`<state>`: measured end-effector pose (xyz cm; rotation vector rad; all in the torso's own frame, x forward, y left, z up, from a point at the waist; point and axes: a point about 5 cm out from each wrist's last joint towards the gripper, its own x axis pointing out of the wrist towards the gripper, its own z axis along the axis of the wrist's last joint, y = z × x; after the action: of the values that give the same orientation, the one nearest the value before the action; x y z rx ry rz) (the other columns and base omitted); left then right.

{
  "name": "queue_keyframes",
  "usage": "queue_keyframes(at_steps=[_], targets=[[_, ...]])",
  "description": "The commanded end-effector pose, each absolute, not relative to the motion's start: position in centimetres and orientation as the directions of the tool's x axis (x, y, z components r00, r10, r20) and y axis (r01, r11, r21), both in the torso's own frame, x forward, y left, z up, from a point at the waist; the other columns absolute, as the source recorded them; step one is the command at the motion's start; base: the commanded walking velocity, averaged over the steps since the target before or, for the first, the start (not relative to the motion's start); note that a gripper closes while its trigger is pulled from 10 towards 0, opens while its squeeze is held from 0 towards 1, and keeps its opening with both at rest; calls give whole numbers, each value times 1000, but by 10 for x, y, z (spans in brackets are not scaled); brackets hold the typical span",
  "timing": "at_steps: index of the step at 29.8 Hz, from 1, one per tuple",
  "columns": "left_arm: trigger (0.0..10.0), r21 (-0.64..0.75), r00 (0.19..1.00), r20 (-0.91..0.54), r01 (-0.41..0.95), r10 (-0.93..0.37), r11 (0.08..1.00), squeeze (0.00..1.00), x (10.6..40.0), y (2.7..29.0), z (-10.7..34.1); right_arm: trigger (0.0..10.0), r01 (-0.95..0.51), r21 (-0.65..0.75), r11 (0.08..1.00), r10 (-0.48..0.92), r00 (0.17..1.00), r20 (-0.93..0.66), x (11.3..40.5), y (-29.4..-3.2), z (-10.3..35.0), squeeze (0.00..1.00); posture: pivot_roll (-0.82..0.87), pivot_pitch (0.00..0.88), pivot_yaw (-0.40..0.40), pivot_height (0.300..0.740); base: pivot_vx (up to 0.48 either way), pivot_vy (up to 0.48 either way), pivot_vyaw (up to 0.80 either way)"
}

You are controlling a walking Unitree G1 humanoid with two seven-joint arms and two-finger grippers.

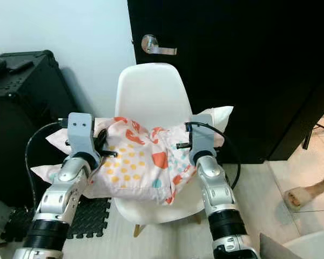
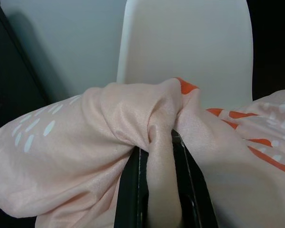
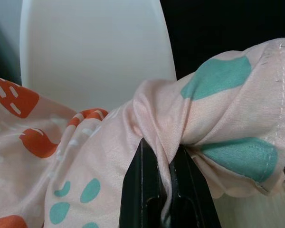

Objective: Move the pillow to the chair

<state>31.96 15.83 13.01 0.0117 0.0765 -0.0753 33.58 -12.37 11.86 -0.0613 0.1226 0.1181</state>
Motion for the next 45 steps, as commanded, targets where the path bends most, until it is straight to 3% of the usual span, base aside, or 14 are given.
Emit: queue_keyframes(at_steps=[1,27,45], targets=[[10000,29,993,-79,85,-82,996,0,321,156,131,10000,-158,-43,987,153,984,-96,338,-116,127,0,35,28,40,646,0,0,0],[10000,44,998,-63,34,-32,998,0,324,163,132,10000,-212,-94,973,204,975,-87,348,-109,133,0,30,31,32,627,0,0,0],[10000,215,1000,13,-17,14,976,0,354,193,156,10000,-234,-84,968,228,970,-79,374,-104,144,0,24,126,-5,612,0,0,0]])
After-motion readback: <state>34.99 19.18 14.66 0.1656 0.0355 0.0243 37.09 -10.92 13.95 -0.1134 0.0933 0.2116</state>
